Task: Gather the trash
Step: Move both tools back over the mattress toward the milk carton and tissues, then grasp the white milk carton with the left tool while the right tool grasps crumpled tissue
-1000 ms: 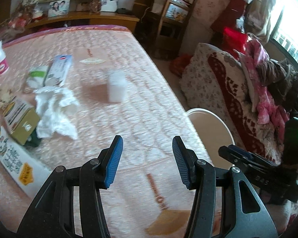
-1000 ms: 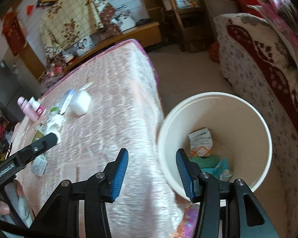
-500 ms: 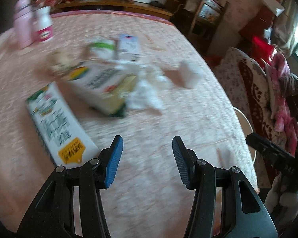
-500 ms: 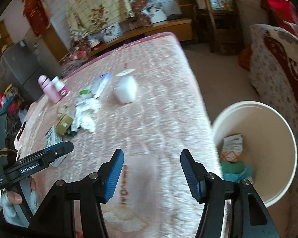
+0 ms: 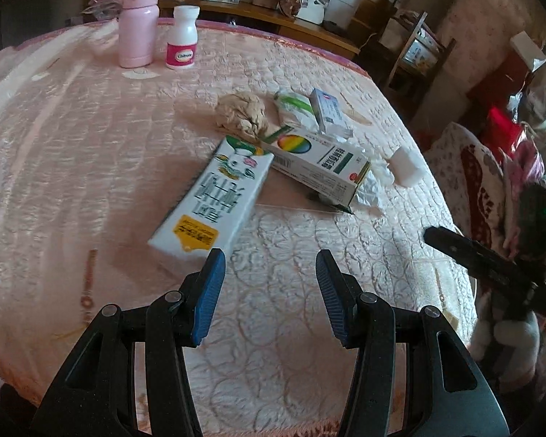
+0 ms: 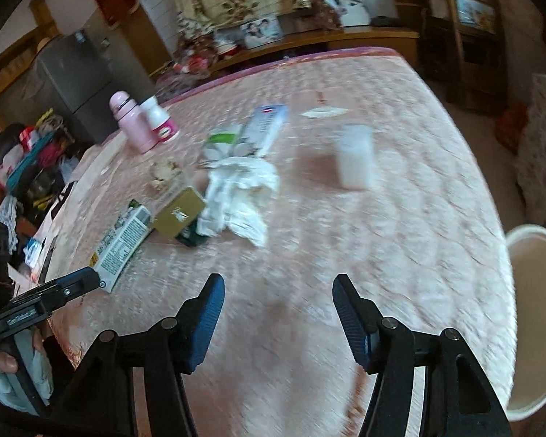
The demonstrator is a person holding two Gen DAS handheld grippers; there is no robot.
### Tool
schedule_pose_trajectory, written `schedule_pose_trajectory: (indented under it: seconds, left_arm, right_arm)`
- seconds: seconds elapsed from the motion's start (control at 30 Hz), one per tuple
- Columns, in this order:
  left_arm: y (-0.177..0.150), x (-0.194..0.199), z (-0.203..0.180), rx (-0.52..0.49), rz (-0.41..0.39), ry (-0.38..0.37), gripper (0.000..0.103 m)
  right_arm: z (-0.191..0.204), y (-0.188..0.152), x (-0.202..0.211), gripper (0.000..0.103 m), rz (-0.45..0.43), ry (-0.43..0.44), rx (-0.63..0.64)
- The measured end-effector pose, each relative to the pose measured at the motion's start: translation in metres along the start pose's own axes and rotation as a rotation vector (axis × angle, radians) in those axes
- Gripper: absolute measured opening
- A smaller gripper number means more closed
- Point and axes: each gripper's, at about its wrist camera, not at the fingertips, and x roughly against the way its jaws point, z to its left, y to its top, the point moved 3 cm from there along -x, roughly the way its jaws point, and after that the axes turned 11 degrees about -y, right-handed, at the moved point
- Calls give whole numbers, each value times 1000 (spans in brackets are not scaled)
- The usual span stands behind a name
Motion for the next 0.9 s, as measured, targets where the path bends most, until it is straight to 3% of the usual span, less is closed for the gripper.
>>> schedule_pose_trajectory:
  seconds: [0.13, 0.23, 0.6, 0.8, 0.83, 0.9]
  left_arm:
    - [6, 12, -2, -44, -17, 8, 51]
    - [12, 13, -1, -87, -29, 31, 59]
    - [33, -27, 19, -168, 4, 135, 60]
    - [41, -44, 24, -166, 37, 131, 60]
    - [40, -46, 24, -166, 41, 130, 59]
    - [40, -51, 24, -158, 55, 119, 59]
  right_arm:
    - [18, 15, -16, 64, 10, 5, 51]
    - [29, 26, -26, 65, 10, 5, 83]
    - [38, 56, -65, 69, 29, -18, 138]
    - [44, 69, -85, 69, 27, -8, 161]
    - [45, 70, -88, 68, 24, -5, 163]
    - [47, 71, -96, 51, 33, 7, 165]
